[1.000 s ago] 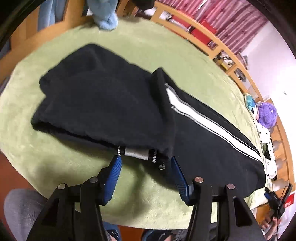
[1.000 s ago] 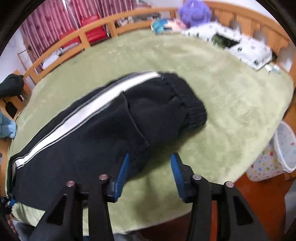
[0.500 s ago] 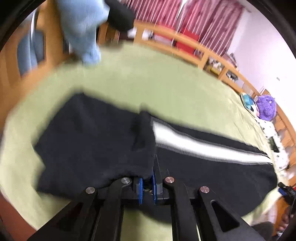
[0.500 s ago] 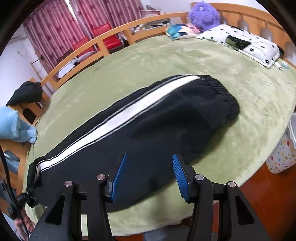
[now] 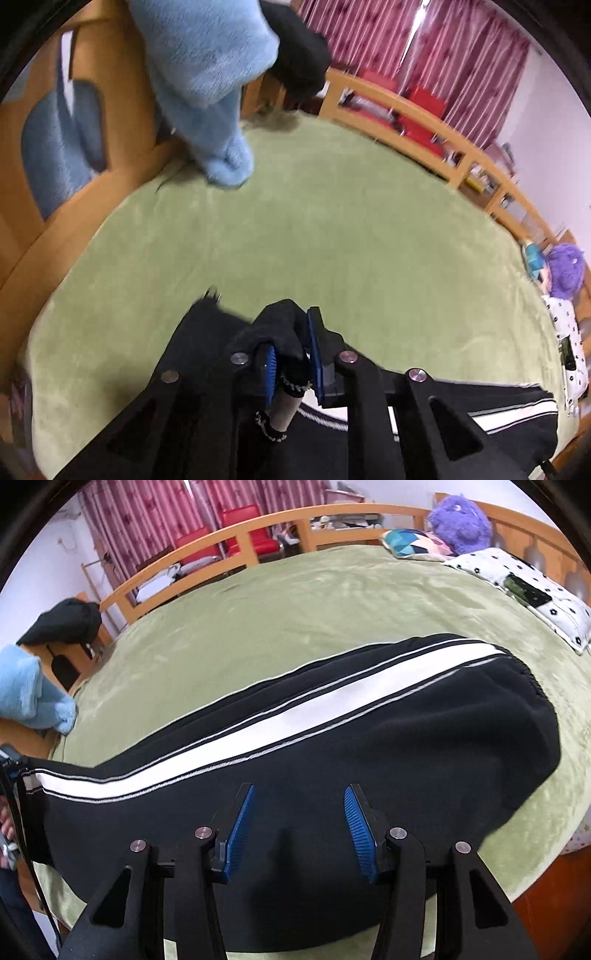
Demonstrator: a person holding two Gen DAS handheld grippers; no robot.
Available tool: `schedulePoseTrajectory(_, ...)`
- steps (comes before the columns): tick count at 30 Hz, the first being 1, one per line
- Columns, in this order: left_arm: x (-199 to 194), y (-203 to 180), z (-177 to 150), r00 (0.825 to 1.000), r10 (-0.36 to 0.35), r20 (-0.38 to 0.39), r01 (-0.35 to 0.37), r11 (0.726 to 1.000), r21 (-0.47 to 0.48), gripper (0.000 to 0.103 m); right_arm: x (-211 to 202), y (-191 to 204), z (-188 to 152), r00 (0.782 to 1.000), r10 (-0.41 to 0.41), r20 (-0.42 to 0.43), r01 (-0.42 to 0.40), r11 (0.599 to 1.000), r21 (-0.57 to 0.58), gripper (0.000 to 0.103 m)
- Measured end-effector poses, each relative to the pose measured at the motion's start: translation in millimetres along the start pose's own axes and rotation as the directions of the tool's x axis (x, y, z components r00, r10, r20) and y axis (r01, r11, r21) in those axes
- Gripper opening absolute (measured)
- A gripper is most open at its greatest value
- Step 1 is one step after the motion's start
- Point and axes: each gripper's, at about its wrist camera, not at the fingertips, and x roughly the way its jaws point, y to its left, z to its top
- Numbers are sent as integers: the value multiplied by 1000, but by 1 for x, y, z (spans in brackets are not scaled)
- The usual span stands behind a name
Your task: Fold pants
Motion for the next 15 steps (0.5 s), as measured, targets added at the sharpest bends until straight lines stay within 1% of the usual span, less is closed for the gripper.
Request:
schedulePoseTrajectory(1,2,1,-5,1000,-9,-13,9,1000,-4,34,1,3,-1,1000,3,-6,-3,1000,-2,50)
schedulePoseTrajectory(2,0,5,-13,1000,-10,-16,10,1000,-5,42,2,5,-2,1000,9,-9,-9,1000,-1,50)
schedulePoseTrajectory(3,-3,7,-20,1000,9,-8,-9,1000,-3,57,2,7,-3,1000,20,-12,-20,1000,1,50)
schedulePoseTrajectory(4,-11,9,-28,1000,25,15,-25,1000,7,65,2,9,-5,999,30,-17,-30,1000,-1,50)
schedulePoseTrajectory(6,-29,13,-40,998,33,53,-34,999,28,68,2,13,-8,999,41,-21,-42,999,-11,50)
schedulePoseTrajectory(8,-44,16,-51,999,26,46,-27,999,24,69,-1,16,-13,999,49,-20,-49,999,-16,50)
schedulePoseTrajectory(11,-56,25,-74,1000,0,-14,1,1000,20,69,-7,21,-21,997,76,-23,-77,997,-15,50)
schedulePoseTrajectory(13,-57,33,-96,998,-9,-60,9,1000,-8,69,-10,25,-27,997,73,-17,-74,997,-18,50)
schedulePoseTrajectory(15,-55,42,-119,993,-61,-98,56,997,-62,69,-9,32,-32,998,55,-21,-55,998,-37,51)
